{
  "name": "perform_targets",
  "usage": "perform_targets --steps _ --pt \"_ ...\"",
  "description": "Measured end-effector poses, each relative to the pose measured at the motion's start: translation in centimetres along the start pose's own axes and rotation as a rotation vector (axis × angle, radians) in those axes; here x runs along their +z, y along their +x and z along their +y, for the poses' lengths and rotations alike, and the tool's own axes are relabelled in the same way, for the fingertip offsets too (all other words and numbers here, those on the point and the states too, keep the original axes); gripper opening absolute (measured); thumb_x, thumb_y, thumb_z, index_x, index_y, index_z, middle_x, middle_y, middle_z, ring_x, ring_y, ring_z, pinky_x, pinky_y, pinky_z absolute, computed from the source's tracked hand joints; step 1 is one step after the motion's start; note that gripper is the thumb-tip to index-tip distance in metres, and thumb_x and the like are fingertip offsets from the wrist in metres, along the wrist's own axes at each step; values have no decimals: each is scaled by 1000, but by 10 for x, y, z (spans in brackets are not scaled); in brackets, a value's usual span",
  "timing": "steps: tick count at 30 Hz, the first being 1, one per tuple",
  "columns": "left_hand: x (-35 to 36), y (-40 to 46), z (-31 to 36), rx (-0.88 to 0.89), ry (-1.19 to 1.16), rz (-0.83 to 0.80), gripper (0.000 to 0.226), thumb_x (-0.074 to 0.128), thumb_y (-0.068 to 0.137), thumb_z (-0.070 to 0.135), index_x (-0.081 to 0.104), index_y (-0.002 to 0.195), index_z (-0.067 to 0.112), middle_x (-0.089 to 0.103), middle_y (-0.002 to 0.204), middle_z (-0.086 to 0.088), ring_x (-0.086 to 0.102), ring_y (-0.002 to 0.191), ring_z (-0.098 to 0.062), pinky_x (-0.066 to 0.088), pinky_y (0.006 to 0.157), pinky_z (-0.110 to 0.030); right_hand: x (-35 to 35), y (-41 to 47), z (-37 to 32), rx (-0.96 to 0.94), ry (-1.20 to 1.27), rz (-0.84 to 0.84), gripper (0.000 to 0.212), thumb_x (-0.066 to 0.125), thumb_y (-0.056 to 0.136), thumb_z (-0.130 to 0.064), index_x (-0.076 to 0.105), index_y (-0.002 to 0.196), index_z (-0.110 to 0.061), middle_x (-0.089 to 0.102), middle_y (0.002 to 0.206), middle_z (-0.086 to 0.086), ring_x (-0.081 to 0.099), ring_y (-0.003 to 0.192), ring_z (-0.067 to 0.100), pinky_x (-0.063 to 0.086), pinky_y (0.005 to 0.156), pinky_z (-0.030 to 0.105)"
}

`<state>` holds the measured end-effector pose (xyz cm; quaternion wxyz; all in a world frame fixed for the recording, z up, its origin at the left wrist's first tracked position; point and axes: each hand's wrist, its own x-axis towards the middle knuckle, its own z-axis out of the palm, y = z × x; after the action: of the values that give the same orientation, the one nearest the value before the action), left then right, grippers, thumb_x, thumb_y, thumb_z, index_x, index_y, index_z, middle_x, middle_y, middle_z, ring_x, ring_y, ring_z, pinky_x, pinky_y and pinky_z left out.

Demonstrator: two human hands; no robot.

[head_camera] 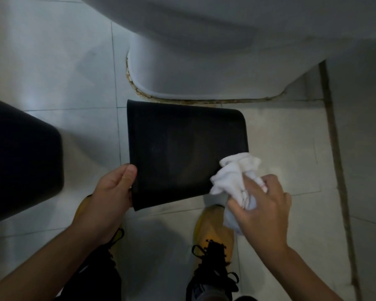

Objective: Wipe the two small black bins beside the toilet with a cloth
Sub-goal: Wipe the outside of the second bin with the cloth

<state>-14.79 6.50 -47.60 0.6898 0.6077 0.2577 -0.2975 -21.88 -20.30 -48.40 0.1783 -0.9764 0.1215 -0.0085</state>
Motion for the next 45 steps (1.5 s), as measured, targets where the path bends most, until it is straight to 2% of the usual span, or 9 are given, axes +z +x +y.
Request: perform_targets --steps 3,7,14,19,23,28,33,39,45 --pt "-1 2 -1 -5 13 6 37 35 104 27 67 111 10 74 106 -11 70 101 -27 60 78 -32 4 -3 -9 71 80 38 42 62 71 -36 72 107 -17 46 91 0 53 76 26 44 66 44" --pt "-3 3 -1 -8 34 16 38 36 104 28 68 111 10 73 106 -14 70 101 -29 60 81 -36 5 -20 -21 -202 -7 -130 57 63 68 -41 71 121 -22 56 98 6 57 86 28 38 68 39" --pt "-3 3 -1 -7 57 30 36 36 104 27 69 109 12 74 104 -13 70 99 -30 58 82 -39 9 -2 -19 212 117 57 48 60 75 -44 70 115 -20 48 94 -2 55 77 24 50 69 48" --pt "-2 1 2 -38 32 32 37 37 103 28 68 110 11 73 105 -15 69 101 -33 54 88 -43 -2 10 -17 84 114 15 49 59 74 -47 67 116 -22 39 106 -8 56 88 25 50 74 44" --pt "-1 0 6 -54 34 30 36 37 104 29 68 111 10 73 106 -13 69 101 -31 55 85 -43 -13 29 -15 -40 24 -111 44 59 72 -43 70 110 -25 48 141 -4 60 103 22 45 78 41" --pt "4 -3 24 -37 82 96 31 41 102 32 70 99 21 76 97 -3 72 94 -22 60 71 -29 -23 18 -56 -361 49 -366 57 65 62 -48 66 116 -31 50 146 -11 56 104 15 35 78 34" --pt "4 -6 68 -208 -50 74 29 41 103 29 62 111 10 74 102 -12 74 89 -25 60 59 -31 -51 -3 -81 -314 411 -110 49 69 60 -19 74 109 -13 65 126 1 63 111 19 48 89 45" --pt "-2 7 101 -430 -317 193 28 36 105 15 56 119 2 66 110 -14 66 105 -23 59 68 -35 -68 -3 -57 -161 441 104 36 63 76 -30 69 103 -8 66 115 12 66 104 30 48 92 34" --pt "-9 14 106 -438 -353 212 30 42 104 28 58 114 5 69 111 -18 69 98 -26 57 77 -37 -66 -10 -70 -99 463 2 44 67 68 -31 70 109 -14 63 124 0 63 105 27 50 87 39"
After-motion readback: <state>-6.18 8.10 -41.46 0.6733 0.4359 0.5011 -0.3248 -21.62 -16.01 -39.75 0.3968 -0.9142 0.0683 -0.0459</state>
